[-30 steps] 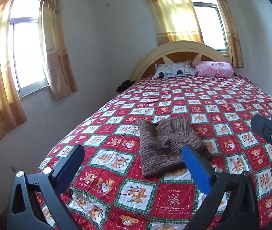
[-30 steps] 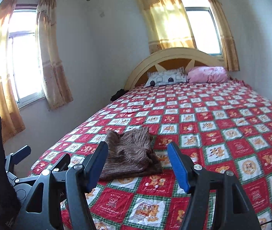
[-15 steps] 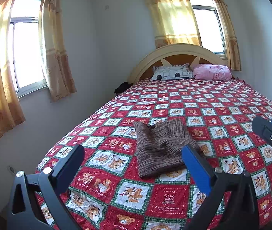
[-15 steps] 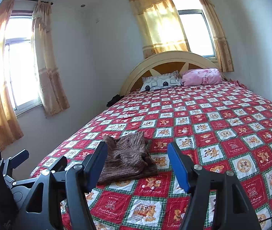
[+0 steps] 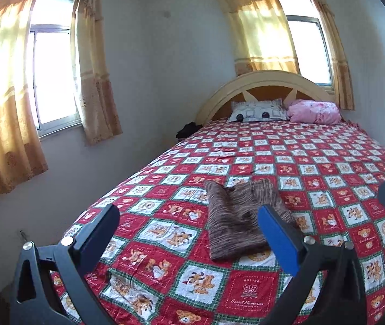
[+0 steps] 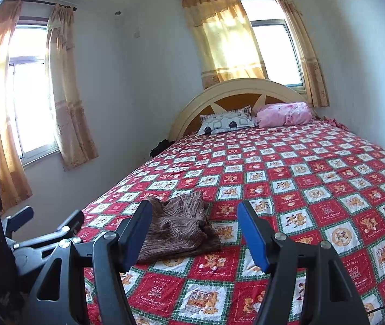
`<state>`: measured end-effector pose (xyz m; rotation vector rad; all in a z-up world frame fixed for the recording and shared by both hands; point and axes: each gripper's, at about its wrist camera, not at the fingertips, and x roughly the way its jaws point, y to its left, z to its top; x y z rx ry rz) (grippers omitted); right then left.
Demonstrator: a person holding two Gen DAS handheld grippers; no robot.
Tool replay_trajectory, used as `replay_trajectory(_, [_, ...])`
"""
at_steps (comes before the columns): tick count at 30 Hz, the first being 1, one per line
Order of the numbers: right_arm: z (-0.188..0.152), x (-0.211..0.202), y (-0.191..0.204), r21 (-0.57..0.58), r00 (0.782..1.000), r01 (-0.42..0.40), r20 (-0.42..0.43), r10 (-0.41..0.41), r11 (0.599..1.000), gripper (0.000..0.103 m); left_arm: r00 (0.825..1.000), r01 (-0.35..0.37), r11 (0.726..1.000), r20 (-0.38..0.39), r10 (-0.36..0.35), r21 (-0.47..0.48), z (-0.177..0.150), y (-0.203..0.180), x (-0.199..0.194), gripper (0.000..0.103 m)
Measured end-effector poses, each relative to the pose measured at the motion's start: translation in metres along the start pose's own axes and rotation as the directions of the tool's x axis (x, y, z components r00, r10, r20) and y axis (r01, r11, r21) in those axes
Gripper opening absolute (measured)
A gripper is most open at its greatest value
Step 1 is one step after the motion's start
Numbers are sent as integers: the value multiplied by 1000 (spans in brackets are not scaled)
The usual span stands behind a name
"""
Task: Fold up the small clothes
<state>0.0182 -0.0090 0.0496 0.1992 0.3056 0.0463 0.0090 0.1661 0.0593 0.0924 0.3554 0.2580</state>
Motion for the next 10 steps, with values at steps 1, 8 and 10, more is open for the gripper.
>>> replay_trajectory(1, [0,0,0,-2,1000,1,1,-1,1000,66,1000,16,1000,2,-16,-4,0,2,0,103])
replay_trajectory(8, [-2,4,-2,11,1000,-5,-22,5,1000,66,998,45,999,-42,-46,-27,0,6,7,103])
replay_trajectory(10, [-1,3,-5,14,1000,3,-17,-3,1000,66,998,33,999,-51,-33,-13,0,5,8,103])
